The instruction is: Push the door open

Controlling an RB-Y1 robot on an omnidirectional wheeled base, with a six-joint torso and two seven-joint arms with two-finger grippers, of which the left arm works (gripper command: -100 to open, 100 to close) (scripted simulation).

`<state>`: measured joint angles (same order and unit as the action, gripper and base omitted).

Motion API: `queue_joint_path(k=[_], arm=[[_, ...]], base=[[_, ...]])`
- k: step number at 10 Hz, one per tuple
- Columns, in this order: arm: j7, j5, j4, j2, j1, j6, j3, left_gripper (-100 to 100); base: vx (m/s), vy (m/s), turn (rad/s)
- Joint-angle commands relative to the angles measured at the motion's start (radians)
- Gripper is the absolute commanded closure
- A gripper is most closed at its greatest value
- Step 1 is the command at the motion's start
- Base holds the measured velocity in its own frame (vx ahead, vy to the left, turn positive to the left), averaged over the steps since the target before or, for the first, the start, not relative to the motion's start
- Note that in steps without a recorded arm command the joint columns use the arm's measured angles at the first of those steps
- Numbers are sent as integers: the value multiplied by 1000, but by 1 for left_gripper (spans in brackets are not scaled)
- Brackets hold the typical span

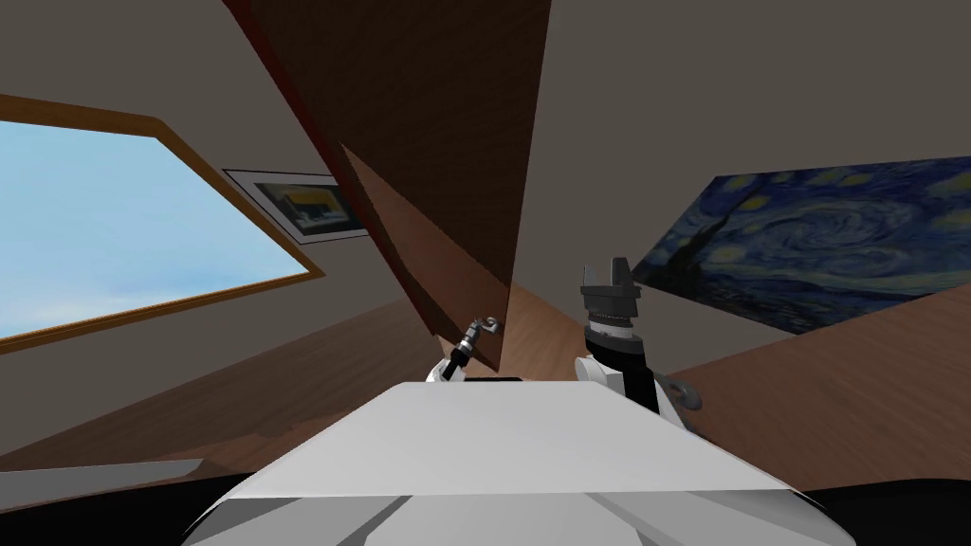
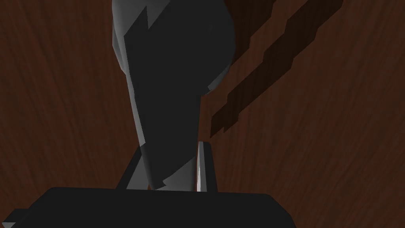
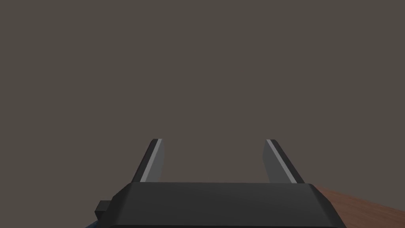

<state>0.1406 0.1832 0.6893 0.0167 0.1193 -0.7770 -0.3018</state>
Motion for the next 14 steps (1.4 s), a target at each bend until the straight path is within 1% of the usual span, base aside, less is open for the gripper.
queue_joint_path(k=[1,3,5,6,7,9,11,12,14], arm=[[-17,-15,-17,-14,12,-7,28,100],[-30,-27,-20,-33,11,-5,48,100],[-40,-35,-21,-50,11,-4,64,100],[-36,-37,-26,-34,15,-6,70,100],[-47,-49,-25,-9,15,-6,76,100],[-59,-61,-22,7,12,-4,79,100],[-73,-76,-19,12,9,-2,82,100],[-80,-83,-17,9,7,-1,83,100],[-94,-98,-14,-9,3,1,86,100]], base=[[130,-164,76],[91,-183,69],[83,-132,53],[41,-40,33],[123,-74,103],[171,-114,108],[188,-143,121],[183,-153,111],[179,-152,117]])
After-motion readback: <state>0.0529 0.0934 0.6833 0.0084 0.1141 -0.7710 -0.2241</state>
